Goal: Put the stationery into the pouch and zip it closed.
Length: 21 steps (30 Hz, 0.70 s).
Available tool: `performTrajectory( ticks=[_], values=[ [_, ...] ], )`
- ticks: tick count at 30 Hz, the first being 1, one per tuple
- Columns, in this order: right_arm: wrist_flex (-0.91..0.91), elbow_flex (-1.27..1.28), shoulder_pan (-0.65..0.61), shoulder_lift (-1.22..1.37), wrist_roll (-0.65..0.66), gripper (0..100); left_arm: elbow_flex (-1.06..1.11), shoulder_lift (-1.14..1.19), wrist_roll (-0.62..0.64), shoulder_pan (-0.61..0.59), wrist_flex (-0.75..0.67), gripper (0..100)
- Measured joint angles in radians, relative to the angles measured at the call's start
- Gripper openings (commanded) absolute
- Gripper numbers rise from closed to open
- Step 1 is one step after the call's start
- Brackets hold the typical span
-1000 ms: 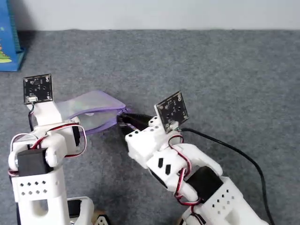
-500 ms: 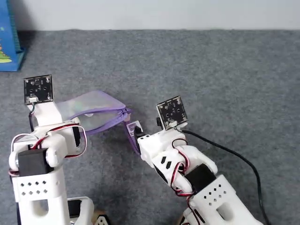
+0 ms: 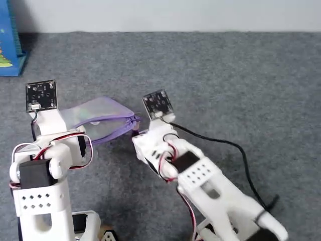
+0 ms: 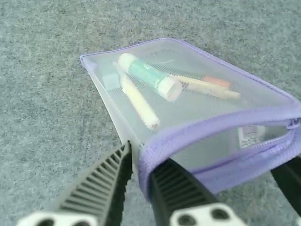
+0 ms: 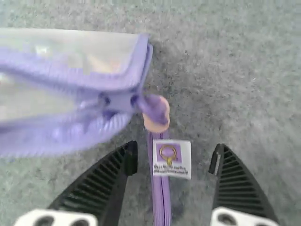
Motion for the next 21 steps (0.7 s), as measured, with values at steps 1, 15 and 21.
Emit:
performTrajectory(
  ticks=[1,15,21],
  values=[
    [-0.015,-0.018,0.000,0.032,0.000,25.5,0.000,0.000,0.000,0.000,0.000,1],
    [-0.199,-0.078,0.020,0.236,0.000,9.7,0.000,0.000,0.000,0.000,0.000,1],
    [-0.204,-0.078,0.048,0.236,0.025,0.7,0.000,0.000,0.000,0.000,0.000,1]
  ],
)
